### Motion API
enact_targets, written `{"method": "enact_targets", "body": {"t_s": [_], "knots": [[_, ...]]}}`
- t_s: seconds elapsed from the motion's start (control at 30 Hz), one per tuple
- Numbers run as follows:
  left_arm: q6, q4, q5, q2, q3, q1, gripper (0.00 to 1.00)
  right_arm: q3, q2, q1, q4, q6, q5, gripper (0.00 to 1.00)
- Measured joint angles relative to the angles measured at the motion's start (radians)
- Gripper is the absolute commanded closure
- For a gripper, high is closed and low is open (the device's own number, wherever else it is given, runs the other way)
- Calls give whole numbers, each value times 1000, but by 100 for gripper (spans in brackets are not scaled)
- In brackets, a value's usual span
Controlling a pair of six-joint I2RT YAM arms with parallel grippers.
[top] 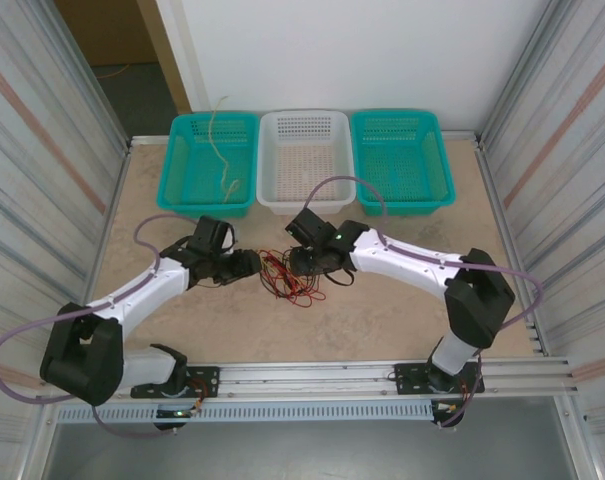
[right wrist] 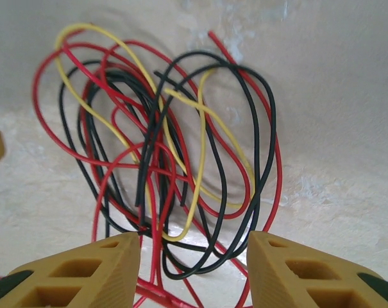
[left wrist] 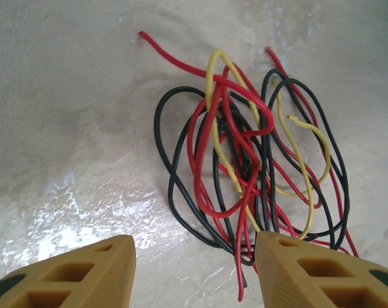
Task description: Untangle the cables
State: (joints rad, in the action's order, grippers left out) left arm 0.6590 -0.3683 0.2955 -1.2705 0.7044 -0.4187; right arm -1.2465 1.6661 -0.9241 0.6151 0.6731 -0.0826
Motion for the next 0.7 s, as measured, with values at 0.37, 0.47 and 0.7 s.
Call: {"method": "enact_targets", "body": {"t_s": [0.37, 0.47, 0.7], "knots": [[24, 82, 39, -93, 0, 15, 47, -223, 224, 79, 61, -105, 58, 44], [35, 90, 49, -98, 0, 21, 48, -305, 299, 80, 94, -145, 53, 44], [49, 106, 64, -98, 0, 21, 48, -379, 410, 74, 144, -204, 28, 46]]}}
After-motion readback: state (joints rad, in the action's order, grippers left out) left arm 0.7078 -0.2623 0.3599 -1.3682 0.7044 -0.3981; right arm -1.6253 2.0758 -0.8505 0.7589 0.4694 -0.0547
